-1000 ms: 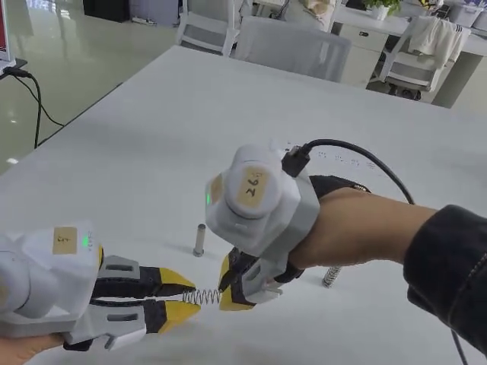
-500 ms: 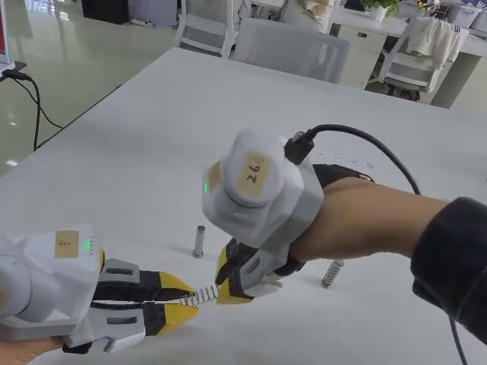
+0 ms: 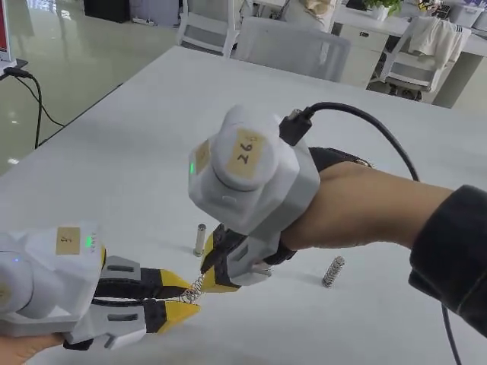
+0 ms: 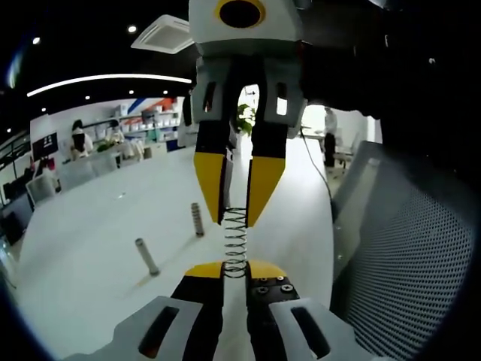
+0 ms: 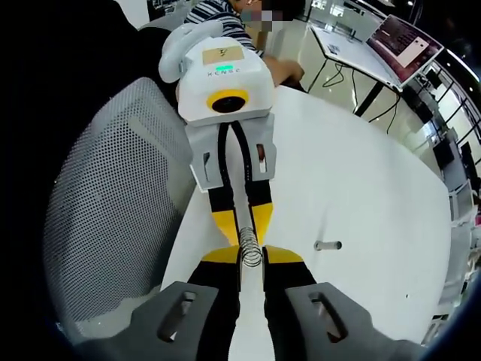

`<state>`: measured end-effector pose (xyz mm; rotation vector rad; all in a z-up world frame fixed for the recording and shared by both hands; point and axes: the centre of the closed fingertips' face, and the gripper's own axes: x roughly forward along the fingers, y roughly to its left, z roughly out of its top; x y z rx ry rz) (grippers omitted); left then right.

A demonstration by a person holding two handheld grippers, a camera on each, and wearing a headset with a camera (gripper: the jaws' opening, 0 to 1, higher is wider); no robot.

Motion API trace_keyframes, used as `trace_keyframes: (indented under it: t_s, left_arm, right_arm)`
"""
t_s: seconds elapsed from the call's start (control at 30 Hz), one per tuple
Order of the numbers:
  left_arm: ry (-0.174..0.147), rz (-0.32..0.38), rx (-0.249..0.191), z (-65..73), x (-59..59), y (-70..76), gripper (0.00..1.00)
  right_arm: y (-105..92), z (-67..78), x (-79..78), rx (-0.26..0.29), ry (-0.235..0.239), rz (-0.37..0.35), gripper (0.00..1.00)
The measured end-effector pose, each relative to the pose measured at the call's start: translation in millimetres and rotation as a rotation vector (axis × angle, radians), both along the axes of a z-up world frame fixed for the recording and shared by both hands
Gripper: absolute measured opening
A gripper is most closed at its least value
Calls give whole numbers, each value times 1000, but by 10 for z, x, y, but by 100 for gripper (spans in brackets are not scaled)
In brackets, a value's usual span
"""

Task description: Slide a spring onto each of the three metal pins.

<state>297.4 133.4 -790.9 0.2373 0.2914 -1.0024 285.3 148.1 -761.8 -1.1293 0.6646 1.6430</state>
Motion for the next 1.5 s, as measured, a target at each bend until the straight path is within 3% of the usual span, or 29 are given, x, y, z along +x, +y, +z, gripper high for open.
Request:
trace_keyframes:
  t_s: [0.23, 0.6, 0.93, 1.43, 1.5]
  left_arm:
    - [-1, -3, 11, -11, -4, -2, 2]
    - [-17, -12, -8, 56, 0, -47, 2]
    - [-27, -10, -24, 110, 12, -70, 2]
    - [-33, 1, -34, 118, 53, -95, 3]
    - [-23, 6, -24, 90, 56, -74, 4]
  right_arm:
    - [-3, -34, 16, -3, 15, -6, 8]
    - [-25, -143, 13, -9, 56, -23, 10]
    - [-19, -149, -1, 4, 85, -38, 9]
    - [-23, -177, 29, 0, 84, -49, 9]
    - [-25, -176, 42, -4, 84, -51, 9]
